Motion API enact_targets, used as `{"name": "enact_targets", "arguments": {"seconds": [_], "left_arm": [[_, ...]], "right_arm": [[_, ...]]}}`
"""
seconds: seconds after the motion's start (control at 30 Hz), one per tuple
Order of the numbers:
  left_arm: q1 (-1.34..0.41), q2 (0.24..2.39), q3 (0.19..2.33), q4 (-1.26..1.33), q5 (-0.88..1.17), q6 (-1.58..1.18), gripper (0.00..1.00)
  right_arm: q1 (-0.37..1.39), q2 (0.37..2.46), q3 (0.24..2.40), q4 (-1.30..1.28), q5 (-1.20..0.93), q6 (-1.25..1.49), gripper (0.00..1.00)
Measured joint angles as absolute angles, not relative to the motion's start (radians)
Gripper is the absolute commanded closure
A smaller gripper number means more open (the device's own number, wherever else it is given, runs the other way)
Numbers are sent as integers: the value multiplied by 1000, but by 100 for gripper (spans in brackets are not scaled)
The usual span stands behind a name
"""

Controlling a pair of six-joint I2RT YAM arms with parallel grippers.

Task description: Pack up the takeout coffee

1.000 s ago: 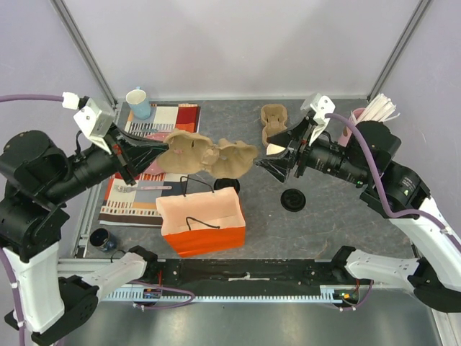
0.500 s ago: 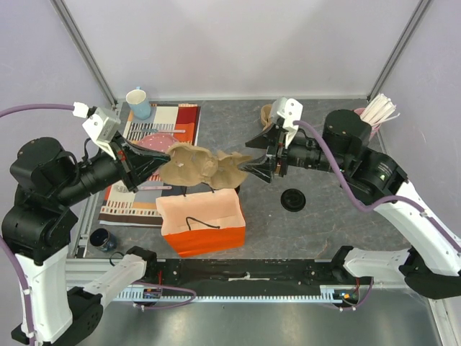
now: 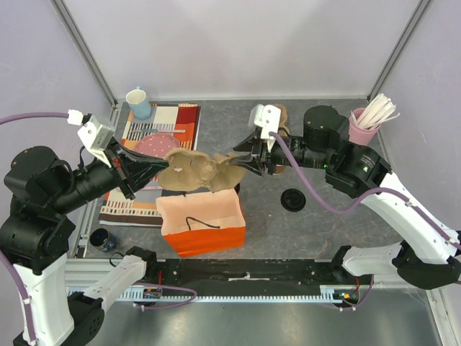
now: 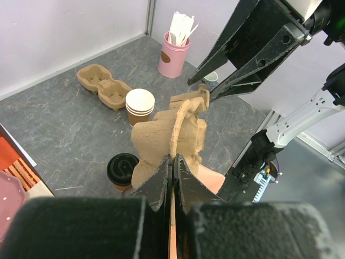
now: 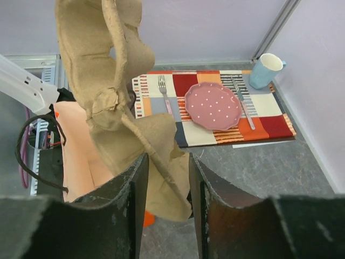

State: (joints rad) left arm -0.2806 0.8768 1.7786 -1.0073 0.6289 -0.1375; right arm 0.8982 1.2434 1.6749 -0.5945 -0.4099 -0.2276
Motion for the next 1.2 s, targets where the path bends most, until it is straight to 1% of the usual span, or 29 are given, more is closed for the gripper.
{"name": "enact_targets", "arguments": {"seconds": [0.07,0.2,0.27,0.3,0.33,0.4,0.43,0.5,0.53,0.6,0.63,0.67,0.73,0.77,0.83,0.87,0.93,0.97,1.2], "left_arm": [[-281,877,1779,-1007,630,-138,98],[-281,877,1776,-1005,629,-140,98],[-281,877,1772,-1001,628,-144,98],[-281,878,1770,-1000,629,-146,98],[-281,879,1769,-999,629,-149,98],[-281,882,1768,-997,629,-152,98],[-281,883,1768,-996,629,-153,98],[-281,884,1766,-994,627,-154,98],[-281,884,1764,-992,626,-154,98],[-279,883,1759,-991,620,-154,98],[-278,882,1754,-990,612,-154,98],[-277,881,1751,-989,606,-154,94],[-276,879,1739,-989,590,-153,84],[-276,876,1732,-989,580,-152,75],[-276,871,1721,-994,566,-148,66],[-276,867,1716,-995,556,-145,59],[-276,859,1710,-999,535,-137,53],[-276,854,1707,-1000,524,-132,47],[-276,808,1687,-1007,411,-91,38]], "right_arm": [[902,1251,1675,-602,-410,-246,60],[907,1262,1675,-611,-413,-264,57],[914,1269,1676,-613,-413,-268,59],[920,1273,1678,-615,-410,-270,62],[924,1277,1678,-615,-409,-271,68],[936,1286,1684,-616,-397,-278,75],[941,1291,1687,-615,-390,-281,81],[945,1294,1691,-616,-380,-286,84],[945,1294,1693,-618,-375,-286,88],[945,1294,1702,-623,-365,-287,93],[945,1294,1708,-627,-362,-287,98],[945,1294,1714,-633,-361,-287,100],[945,1294,1725,-650,-360,-288,100],[945,1294,1729,-659,-360,-289,100],[945,1294,1736,-679,-361,-293,100],[945,1294,1739,-690,-364,-294,100],[945,1295,1744,-712,-373,-298,100],[945,1298,1752,-730,-387,-302,100],[949,1321,1788,-803,-464,-328,100]]}}
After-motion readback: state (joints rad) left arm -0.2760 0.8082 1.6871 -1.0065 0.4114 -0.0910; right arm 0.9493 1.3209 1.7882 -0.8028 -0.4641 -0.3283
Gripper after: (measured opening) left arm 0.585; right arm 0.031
